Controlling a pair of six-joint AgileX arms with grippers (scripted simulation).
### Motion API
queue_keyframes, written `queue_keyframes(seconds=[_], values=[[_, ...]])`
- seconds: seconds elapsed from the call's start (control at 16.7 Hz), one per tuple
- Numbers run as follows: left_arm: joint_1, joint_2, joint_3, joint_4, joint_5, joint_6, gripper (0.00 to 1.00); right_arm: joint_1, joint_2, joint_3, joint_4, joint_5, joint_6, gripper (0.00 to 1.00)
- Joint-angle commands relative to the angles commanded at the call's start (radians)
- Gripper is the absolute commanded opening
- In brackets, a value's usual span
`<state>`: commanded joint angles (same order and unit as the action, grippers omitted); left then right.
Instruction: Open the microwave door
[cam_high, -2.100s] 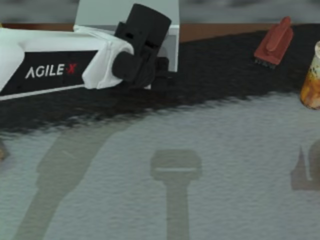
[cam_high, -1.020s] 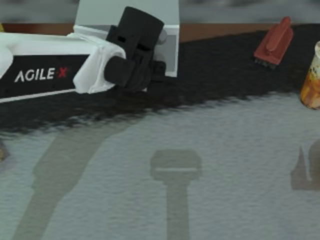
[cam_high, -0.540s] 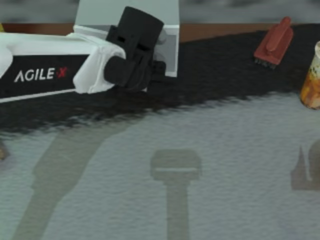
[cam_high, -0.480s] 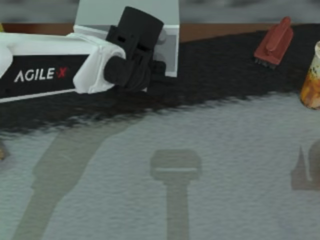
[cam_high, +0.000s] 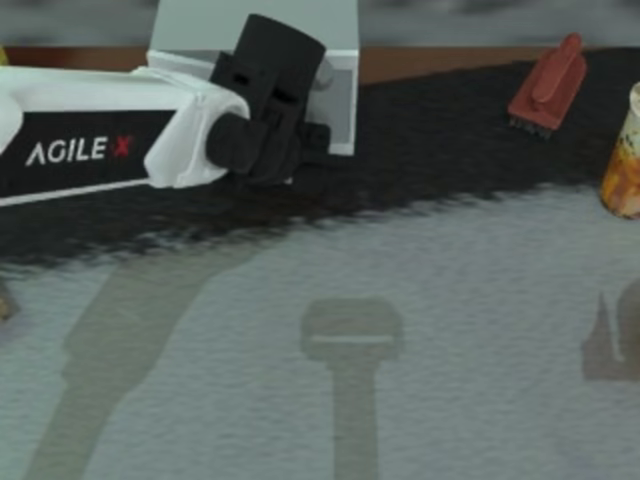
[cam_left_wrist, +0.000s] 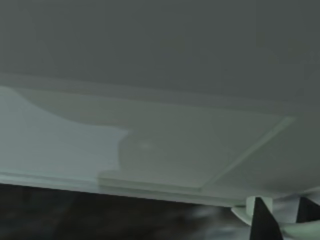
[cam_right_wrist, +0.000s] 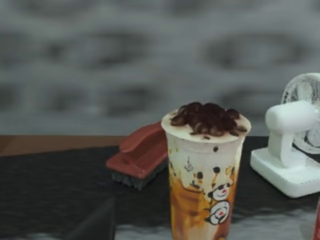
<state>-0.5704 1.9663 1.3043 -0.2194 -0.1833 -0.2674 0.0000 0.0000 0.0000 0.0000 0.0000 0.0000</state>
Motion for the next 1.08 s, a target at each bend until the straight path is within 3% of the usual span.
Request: queue_keyframes(seconds=[0.36, 1.08], values=[[0.02, -0.036, -0.05, 0.026, 0.036, 0.055, 0.0, 0.0, 0.0, 0.0, 0.0, 0.0, 0.0, 1.0], [0.02, -0.036, -0.05, 0.026, 0.036, 0.055, 0.0, 0.0, 0.0, 0.0, 0.0, 0.0, 0.0, 1.0]])
